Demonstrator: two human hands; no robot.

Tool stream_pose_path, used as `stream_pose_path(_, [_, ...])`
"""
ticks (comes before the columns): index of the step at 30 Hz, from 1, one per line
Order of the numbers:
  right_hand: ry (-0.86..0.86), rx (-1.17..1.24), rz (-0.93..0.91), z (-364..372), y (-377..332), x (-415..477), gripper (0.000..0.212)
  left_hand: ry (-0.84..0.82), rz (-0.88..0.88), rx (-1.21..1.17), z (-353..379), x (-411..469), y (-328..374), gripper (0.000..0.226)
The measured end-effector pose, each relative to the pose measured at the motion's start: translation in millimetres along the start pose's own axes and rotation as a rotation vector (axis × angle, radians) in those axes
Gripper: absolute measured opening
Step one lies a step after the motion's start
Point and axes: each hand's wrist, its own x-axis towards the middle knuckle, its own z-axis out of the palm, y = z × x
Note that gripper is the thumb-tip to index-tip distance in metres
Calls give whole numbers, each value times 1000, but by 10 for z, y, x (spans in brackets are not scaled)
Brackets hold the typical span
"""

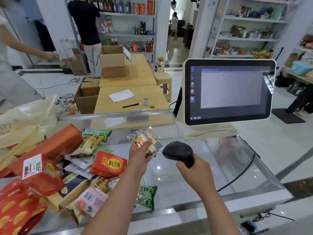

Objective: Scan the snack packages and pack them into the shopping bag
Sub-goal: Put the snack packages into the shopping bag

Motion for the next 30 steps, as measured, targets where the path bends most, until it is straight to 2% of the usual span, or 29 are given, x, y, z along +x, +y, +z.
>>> stream_pose_path(6, [-18,84,14,-97,-83,-26,17,-16,18,31,30,32,-6,20])
stream_pose_path(30, [6,147,44,-114,-88,-22,13,-52,69,5,7,40,52,18])
